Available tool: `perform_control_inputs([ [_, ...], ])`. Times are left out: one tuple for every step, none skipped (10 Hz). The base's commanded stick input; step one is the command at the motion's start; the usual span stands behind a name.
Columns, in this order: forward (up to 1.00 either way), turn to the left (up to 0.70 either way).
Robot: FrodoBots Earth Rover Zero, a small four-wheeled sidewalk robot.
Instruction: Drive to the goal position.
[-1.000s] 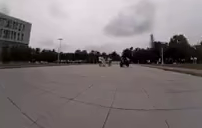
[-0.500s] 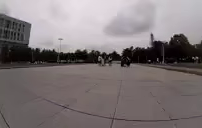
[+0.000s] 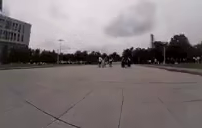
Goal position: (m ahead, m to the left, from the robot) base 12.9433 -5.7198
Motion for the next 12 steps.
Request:
perform_control_inputs([
  [0.54,-0.10],
  [0.54,-0.11],
  [0.54,-0.11],
  [0.54,-0.12],
  [0.53,-0.24],
  [0.52,-0.30],
  [0.52,-0.30],
  [0.52,-0.30],
  [0.52,-0.30],
  [0.51,-0.29],
  [0.52,-0.30],
  [0.51,-0.29],
])
